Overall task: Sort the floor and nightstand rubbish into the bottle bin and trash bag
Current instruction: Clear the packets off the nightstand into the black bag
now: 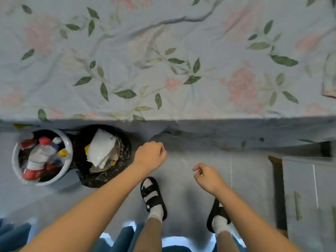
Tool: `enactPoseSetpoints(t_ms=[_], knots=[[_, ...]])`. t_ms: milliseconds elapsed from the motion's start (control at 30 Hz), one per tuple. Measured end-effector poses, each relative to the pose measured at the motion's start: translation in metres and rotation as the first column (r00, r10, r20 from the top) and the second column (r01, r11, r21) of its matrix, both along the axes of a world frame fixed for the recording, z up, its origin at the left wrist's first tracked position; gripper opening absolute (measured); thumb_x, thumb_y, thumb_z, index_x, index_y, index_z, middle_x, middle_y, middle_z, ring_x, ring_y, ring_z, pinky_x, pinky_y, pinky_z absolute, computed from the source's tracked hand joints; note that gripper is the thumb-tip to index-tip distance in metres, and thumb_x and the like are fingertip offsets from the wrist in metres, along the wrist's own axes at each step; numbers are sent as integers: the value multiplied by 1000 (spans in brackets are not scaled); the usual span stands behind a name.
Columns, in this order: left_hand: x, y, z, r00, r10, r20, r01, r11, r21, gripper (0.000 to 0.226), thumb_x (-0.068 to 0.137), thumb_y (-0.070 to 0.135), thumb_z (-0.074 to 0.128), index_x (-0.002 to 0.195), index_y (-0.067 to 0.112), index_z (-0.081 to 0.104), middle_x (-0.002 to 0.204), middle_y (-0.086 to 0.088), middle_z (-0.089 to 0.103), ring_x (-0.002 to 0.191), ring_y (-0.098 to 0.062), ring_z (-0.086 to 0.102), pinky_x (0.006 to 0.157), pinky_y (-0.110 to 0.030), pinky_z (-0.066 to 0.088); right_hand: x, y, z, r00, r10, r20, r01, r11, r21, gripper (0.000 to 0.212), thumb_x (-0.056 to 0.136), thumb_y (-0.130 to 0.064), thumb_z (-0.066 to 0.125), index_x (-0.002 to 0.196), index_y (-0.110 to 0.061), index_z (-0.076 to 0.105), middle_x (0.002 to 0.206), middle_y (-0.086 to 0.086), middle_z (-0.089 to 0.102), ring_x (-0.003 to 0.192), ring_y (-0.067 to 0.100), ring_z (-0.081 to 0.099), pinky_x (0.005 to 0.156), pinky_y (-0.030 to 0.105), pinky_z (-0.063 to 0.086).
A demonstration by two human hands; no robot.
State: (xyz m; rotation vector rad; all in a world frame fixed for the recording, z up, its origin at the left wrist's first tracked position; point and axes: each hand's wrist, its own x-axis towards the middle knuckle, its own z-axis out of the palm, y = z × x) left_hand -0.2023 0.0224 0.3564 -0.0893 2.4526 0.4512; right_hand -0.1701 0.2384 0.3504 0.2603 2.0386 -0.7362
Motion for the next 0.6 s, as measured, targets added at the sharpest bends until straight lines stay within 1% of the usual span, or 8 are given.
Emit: enactPoseSetpoints(t_ms=[100, 167, 233, 267, 333, 400, 500, 600], knots=[[-7, 85, 10, 992, -123, 10, 122, 992, 40, 28, 92, 35, 48, 105, 19, 67, 108, -4, 65, 100, -24, 60, 81, -34, 48, 9, 74, 16, 997, -70, -32, 71, 997, 24, 27, 91, -13, 45, 114, -15, 60, 78, -4, 54, 75, 18, 52, 68, 21, 37], [-15, 141, 17, 986, -166, 30, 163, 982, 91, 28, 92, 35, 49, 104, 18, 68, 108, -3, 65, 99, -23, 61, 80, -32, 48, 14, 128, 26, 989, -137, -56, 140, 990, 36, 28, 90, -14, 46, 114, -14, 60, 82, -2, 55, 82, 22, 57, 69, 23, 38], [-25, 194, 25, 980, -198, 12, 195, 972, 132, 27, 92, 34, 52, 102, 16, 69, 103, -4, 68, 96, -23, 62, 78, -31, 48, 20, 183, 34, 974, -204, -96, 211, 975, 68, 29, 88, -17, 47, 114, -16, 60, 93, 1, 60, 96, 27, 60, 76, 27, 44], [-29, 221, 28, 976, -216, -2, 214, 967, 141, 26, 91, 33, 54, 100, 15, 70, 101, -4, 69, 96, -24, 63, 78, -32, 48, 24, 211, 39, 965, -234, -117, 245, 965, 89, 30, 87, -19, 48, 114, -17, 60, 100, 3, 64, 100, 28, 60, 80, 29, 47], [-37, 276, 34, 964, -264, -24, 265, 953, 146, 24, 92, 31, 56, 100, 13, 71, 100, -6, 71, 98, -27, 64, 80, -34, 48, 33, 267, 48, 950, -262, -169, 286, 948, 138, 32, 85, -24, 51, 116, -21, 60, 112, 4, 65, 105, 26, 59, 84, 31, 48], [-40, 331, 40, 942, -333, -38, 335, 931, 141, 25, 92, 30, 57, 100, 12, 72, 102, -9, 71, 100, -29, 64, 83, -35, 48, 42, 323, 57, 934, -264, -241, 312, 931, 189, 33, 85, -27, 54, 117, -22, 61, 116, 5, 64, 109, 25, 58, 86, 32, 48], [-38, 409, 50, 897, -438, -60, 443, 885, 142, 25, 91, 30, 58, 95, 9, 71, 102, -12, 71, 99, -31, 65, 82, -36, 48, 53, 402, 69, 871, -294, -393, 406, 883, 237, 30, 86, -26, 57, 115, -18, 63, 115, 6, 63, 113, 27, 54, 86, 35, 49], [-28, 478, 58, 849, -521, -82, 528, 837, 144, 24, 89, 32, 58, 96, 14, 72, 104, -8, 72, 99, -29, 65, 82, -35, 51, 61, 471, 74, 750, -354, -559, 566, 782, 263, 26, 86, -21, 58, 111, -16, 62, 110, 6, 60, 111, 28, 50, 79, 38, 50]])
